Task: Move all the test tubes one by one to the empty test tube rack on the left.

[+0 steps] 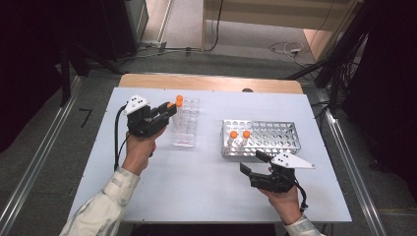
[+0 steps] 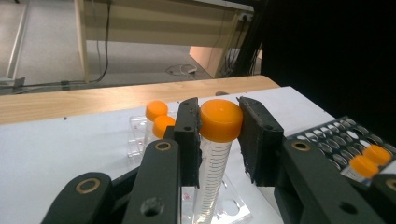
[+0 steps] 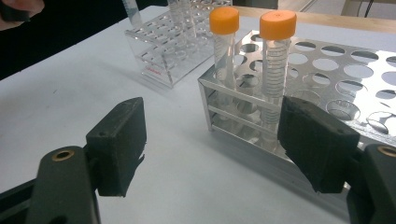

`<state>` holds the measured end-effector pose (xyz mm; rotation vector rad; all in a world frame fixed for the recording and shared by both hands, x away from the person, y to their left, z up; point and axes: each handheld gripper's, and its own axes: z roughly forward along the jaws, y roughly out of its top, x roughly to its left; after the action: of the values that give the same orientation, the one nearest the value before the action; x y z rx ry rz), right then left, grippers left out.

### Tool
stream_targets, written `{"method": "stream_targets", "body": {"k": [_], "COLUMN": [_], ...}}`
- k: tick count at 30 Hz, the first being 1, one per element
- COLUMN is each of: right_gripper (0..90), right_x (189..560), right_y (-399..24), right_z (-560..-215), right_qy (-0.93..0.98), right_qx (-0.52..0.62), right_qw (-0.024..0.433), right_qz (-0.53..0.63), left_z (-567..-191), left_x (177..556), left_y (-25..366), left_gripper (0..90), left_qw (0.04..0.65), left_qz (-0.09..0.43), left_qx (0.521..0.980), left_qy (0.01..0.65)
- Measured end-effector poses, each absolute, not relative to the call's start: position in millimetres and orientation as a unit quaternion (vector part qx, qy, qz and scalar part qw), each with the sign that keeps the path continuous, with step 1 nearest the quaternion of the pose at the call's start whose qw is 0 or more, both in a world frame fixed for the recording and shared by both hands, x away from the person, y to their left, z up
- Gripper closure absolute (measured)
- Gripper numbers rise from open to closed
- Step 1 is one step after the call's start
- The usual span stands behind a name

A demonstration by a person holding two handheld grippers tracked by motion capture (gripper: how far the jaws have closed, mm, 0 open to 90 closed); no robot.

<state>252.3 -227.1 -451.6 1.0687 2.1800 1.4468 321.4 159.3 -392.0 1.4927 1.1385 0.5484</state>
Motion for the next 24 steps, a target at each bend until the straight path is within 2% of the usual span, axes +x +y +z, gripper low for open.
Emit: {"method": "stream_targets", "body": {"k": [24], "right_gripper": [22.6], "right_x": [251], "right_y": [-228], "right_z": [-450], "right_qy": [0.759], "right_qx": [0.372], "right_qw": [0.160], "right_qz": [0.510], "left_z": [-395], "left_x": [355], "left_y": [164], "left_gripper": [69.4], "left_qw": [0.553], "left_qz": [0.248], "left_qx": [0.605], "left_qy": [0.517]}}
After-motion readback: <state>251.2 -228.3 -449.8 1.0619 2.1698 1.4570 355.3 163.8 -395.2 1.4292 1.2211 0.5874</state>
